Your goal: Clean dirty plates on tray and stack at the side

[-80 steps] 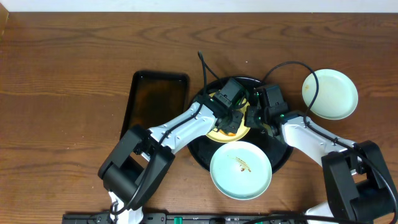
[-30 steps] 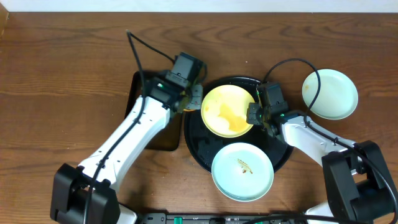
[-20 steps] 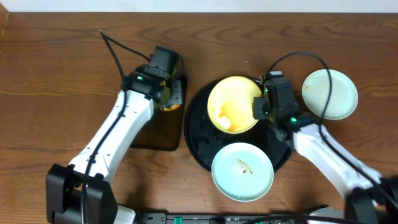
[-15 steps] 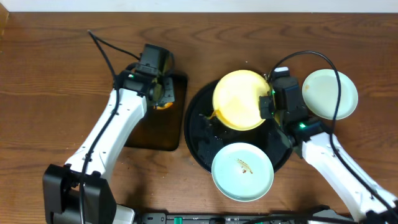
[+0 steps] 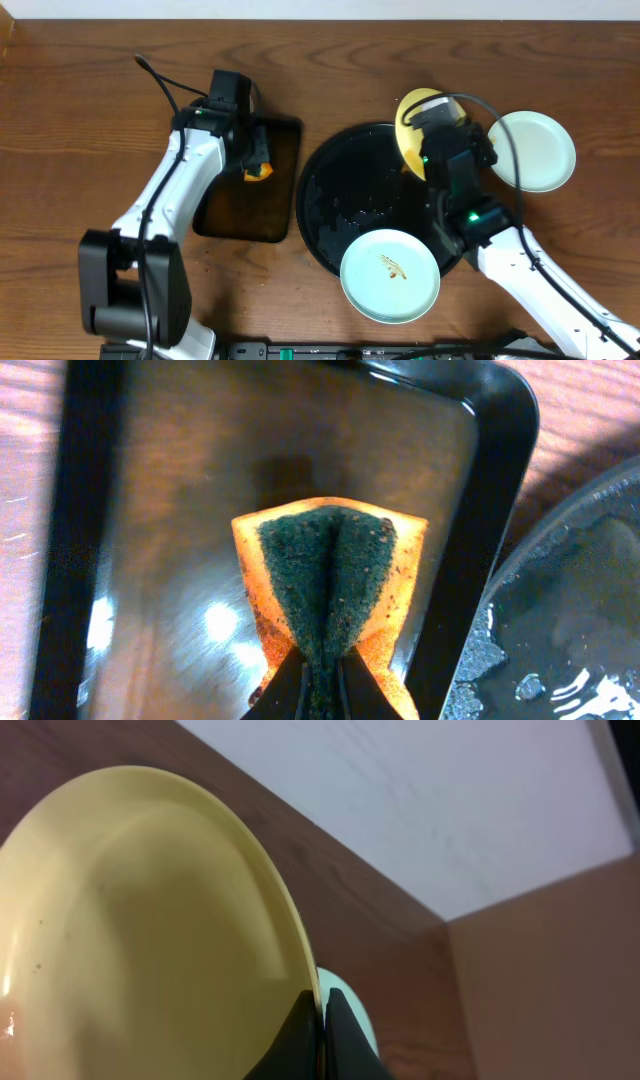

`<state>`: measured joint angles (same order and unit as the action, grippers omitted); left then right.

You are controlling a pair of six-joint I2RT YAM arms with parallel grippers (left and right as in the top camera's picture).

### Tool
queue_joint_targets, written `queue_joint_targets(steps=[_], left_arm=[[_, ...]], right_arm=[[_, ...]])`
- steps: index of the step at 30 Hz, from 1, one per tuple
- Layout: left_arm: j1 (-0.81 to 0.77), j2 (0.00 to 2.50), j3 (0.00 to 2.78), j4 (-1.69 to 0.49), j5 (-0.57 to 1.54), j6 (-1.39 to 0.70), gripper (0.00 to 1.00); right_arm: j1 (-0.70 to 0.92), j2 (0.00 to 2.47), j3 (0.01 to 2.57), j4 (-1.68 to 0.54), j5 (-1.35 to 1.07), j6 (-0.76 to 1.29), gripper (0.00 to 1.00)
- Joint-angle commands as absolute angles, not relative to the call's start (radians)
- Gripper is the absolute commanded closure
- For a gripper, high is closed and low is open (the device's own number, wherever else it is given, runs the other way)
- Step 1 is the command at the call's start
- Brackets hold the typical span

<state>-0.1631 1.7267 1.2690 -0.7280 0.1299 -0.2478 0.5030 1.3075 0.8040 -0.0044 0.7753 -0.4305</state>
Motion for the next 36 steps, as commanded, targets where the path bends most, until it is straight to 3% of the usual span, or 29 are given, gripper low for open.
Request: queue_joint_targets(steps=[1, 9, 13, 22, 26, 32, 36], left_arm=[[-0.115, 1.794, 1.262, -0.702, 0.316, -0.129, 0.93], [0.001, 1.935, 1.262, -0.685, 0.549, 0.030, 0.93], [0.074, 2.003, 1.262, -0.691, 0.561, 0.038, 0.93], [0.094, 1.983, 1.263, -0.714, 0.668, 0.079, 0.93], [0.071, 1.904, 1.263, -0.706, 0.586, 0.076, 0.93], [-0.004, 1.796, 1.263, -0.701, 0.200, -0.006, 0.93], [-0.058, 1.813, 1.257, -0.701, 0.136, -0.005, 0.93]], right_arm=[[0.552, 1.294, 0.818, 0.001, 0.841, -0.467, 0.99], [0.571, 1.294, 0.818, 0.041, 0.842, -0.483, 0.99], [0.571, 1.294, 0.818, 0.097, 0.882, -0.565, 0.99], [0.558, 1.294, 0.818, 0.052, 0.887, -0.432, 0.99], [0.511, 1.294, 0.818, -0.011, 0.887, -0.299, 0.99], [0.374, 1.293, 0.818, -0.052, 0.831, -0.052, 0.99], [0.294, 1.285, 0.818, -0.078, 0.718, 0.066, 0.99]])
